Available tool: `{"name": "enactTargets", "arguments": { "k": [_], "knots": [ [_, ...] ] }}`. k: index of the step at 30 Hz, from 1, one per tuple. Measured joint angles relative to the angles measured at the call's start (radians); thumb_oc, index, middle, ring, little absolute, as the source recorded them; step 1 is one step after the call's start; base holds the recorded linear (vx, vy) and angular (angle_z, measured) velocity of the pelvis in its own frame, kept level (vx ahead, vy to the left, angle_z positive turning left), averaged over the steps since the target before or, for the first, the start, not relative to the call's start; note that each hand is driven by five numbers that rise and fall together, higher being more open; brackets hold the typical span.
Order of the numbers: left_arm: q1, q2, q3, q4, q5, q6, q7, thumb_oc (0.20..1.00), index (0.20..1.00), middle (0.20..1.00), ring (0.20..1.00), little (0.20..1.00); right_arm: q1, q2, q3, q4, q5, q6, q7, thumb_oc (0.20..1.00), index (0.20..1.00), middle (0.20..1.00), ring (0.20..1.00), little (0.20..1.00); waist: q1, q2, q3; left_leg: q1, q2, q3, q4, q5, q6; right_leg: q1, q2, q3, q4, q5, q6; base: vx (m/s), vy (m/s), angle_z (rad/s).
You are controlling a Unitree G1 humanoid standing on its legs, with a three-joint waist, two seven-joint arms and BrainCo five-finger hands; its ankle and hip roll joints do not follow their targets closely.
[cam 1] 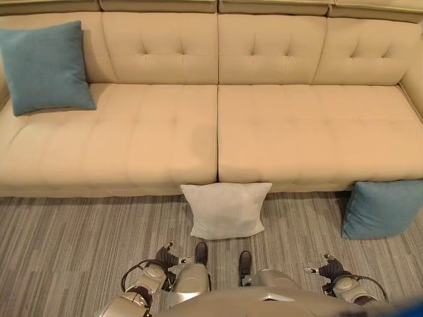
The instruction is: Pick up all the scattered cushions and arrange them neatly on the sofa.
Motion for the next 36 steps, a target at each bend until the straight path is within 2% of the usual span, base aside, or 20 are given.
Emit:
{"name": "enactTargets", "arguments": {
  "k": [5,8,11,12,13,14,18,23,27,29,30,32,34,35,36],
  "knots": [
    [-0.029,0.036,0.002,-0.002,-0.006,-0.004,0.004,1.000,1.000,1.000,1.000,1.000,-0.041,0.004,-0.002,-0.026,0.000,-0.001,0.000,1.000,1.000,1.000,1.000,1.000,0.004,-0.012,0.004,0.003,-0.050,0.043,0.006,-0.031,0.047,-0.061,-0.058,0.030,0.103,-0.047,0.059,0.04,0.160,-0.27],
    [-0.034,0.073,0.002,-0.001,-0.006,-0.003,0.007,1.000,1.000,1.000,1.000,1.000,-0.059,0.004,0.001,-0.040,0.000,-0.001,0.001,1.000,1.000,1.000,1.000,1.000,0.009,-0.022,0.016,0.010,-0.065,0.055,0.011,-0.046,0.068,-0.133,-0.074,0.046,0.235,-0.078,0.097,0.04,0.098,-0.16],
    [-0.028,0.089,0.002,0.000,-0.006,-0.003,0.008,1.000,1.000,1.000,1.000,1.000,-0.057,0.004,0.003,-0.049,0.000,-0.001,0.001,1.000,1.000,1.000,1.000,1.000,0.015,-0.035,0.025,0.012,-0.080,0.050,0.011,-0.061,0.075,-0.154,-0.090,0.046,0.270,-0.110,0.097,0.10,0.050,-0.03],
    [-0.019,0.087,0.003,0.001,-0.006,-0.003,0.008,1.000,1.000,1.000,1.000,1.000,-0.057,0.004,0.003,-0.049,0.000,-0.001,0.001,1.000,1.000,1.000,1.000,1.000,0.016,-0.026,0.031,0.025,-0.077,0.048,-0.008,-0.057,0.099,-0.161,-0.088,0.044,0.277,-0.116,0.090,0.03,-0.012,-0.04],
    [-0.013,0.083,0.003,0.006,-0.006,-0.004,0.008,1.000,1.000,1.000,1.000,1.000,-0.058,0.003,0.005,-0.051,0.000,-0.001,0.001,1.000,1.000,1.000,1.000,1.000,0.014,-0.027,0.031,0.030,-0.071,0.051,-0.018,-0.040,0.092,-0.163,-0.088,0.032,0.244,-0.108,0.095,0.03,-0.020,0.00],
    [-0.009,0.081,0.003,0.006,-0.006,-0.004,0.008,1.000,1.000,1.000,1.000,1.000,-0.059,0.004,0.012,-0.060,0.000,-0.001,0.001,1.000,1.000,1.000,1.000,1.000,0.015,-0.025,0.034,0.028,-0.075,0.053,-0.019,-0.040,0.091,-0.166,-0.107,0.011,0.198,-0.074,0.110,0.04,-0.026,0.18],
    [0.009,0.066,0.003,0.000,-0.006,-0.008,0.009,1.000,1.000,1.000,1.000,1.000,-0.041,0.003,0.017,-0.062,0.000,-0.003,0.001,1.000,1.000,1.000,1.000,1.000,0.015,-0.001,0.034,0.024,-0.054,0.040,-0.022,-0.033,0.070,-0.093,-0.076,-0.012,0.055,0.015,0.076,0.02,-0.057,0.08],
    [0.011,0.064,0.002,-0.002,-0.006,-0.012,0.009,1.000,1.000,1.000,1.000,1.000,-0.044,0.001,0.018,-0.061,0.000,-0.009,-0.002,1.000,1.000,1.000,1.000,1.000,0.014,-0.001,0.031,0.003,-0.034,0.024,-0.015,-0.030,0.045,-0.076,-0.049,-0.023,-0.008,0.040,0.051,0.00,-0.053,0.04],
    [0.011,0.060,0.000,-0.010,-0.007,-0.011,0.009,1.000,1.000,1.000,1.000,1.000,-0.042,0.000,0.020,-0.061,0.000,-0.010,-0.004,1.000,1.000,1.000,1.000,1.000,0.015,0.003,0.028,-0.007,-0.026,0.021,-0.014,-0.032,0.033,-0.073,-0.041,-0.027,-0.031,0.049,0.052,-0.08,-0.042,0.03],
    [-0.006,0.059,-0.001,-0.037,-0.008,-0.014,0.023,1.000,1.000,1.000,1.000,1.000,-0.063,-0.001,0.022,-0.059,0.002,-0.011,-0.010,1.000,1.000,1.000,1.000,1.000,0.016,0.006,0.029,-0.074,-0.025,0.018,0.020,-0.032,0.032,-0.133,-0.042,-0.029,-0.007,0.049,0.051,-0.25,-0.049,0.06],
    [-0.038,0.059,0.001,-0.040,-0.025,-0.017,0.036,1.000,1.000,1.000,1.000,1.000,-0.098,-0.004,0.022,-0.065,0.007,-0.013,-0.019,1.000,1.000,1.000,1.000,1.000,0.018,0.014,0.039,-0.146,-0.023,0.015,0.063,-0.031,0.031,-0.202,-0.039,-0.033,0.033,0.049,0.051,-0.27,-0.066,0.09],
    [-0.124,0.063,0.003,-0.053,-0.072,-0.026,0.058,1.000,1.000,1.000,1.000,1.000,-0.175,-0.018,0.021,-0.077,0.034,-0.012,-0.035,1.000,1.000,1.000,1.000,1.000,0.016,0.029,0.109,-0.264,-0.022,-0.002,0.139,-0.030,0.031,-0.316,-0.048,-0.042,0.120,0.040,0.049,-0.20,-0.046,0.18],
    [-0.195,0.078,0.012,-0.106,-0.128,-0.043,0.084,1.000,1.000,1.000,1.000,1.000,-0.263,-0.037,0.021,-0.113,0.067,-0.020,-0.049,1.000,1.000,1.000,1.000,1.000,0.021,0.029,0.179,-0.378,-0.025,-0.007,0.199,-0.026,0.026,-0.461,-0.060,-0.040,0.248,0.007,0.038,-0.18,-0.047,0.14],
    [-0.216,0.083,0.022,-0.132,-0.152,-0.051,0.093,1.000,1.000,1.000,1.000,1.000,-0.300,-0.049,0.020,-0.151,0.081,-0.022,-0.052,1.000,1.000,1.000,1.000,1.000,0.023,0.027,0.211,-0.406,-0.029,-0.005,0.206,-0.025,0.020,-0.500,-0.068,-0.040,0.283,-0.004,0.035,-0.14,-0.040,0.15],
    [-0.222,0.093,0.045,-0.225,-0.223,-0.069,0.118,1.000,1.000,1.000,1.000,1.000,-0.326,-0.082,0.017,-0.271,0.113,-0.030,-0.076,1.000,1.000,1.000,1.000,1.000,0.019,0.019,0.243,-0.495,-0.035,-0.007,0.233,-0.017,0.009,-0.609,-0.081,-0.037,0.355,-0.015,0.030,-0.14,-0.042,0.17]
  ]
}}
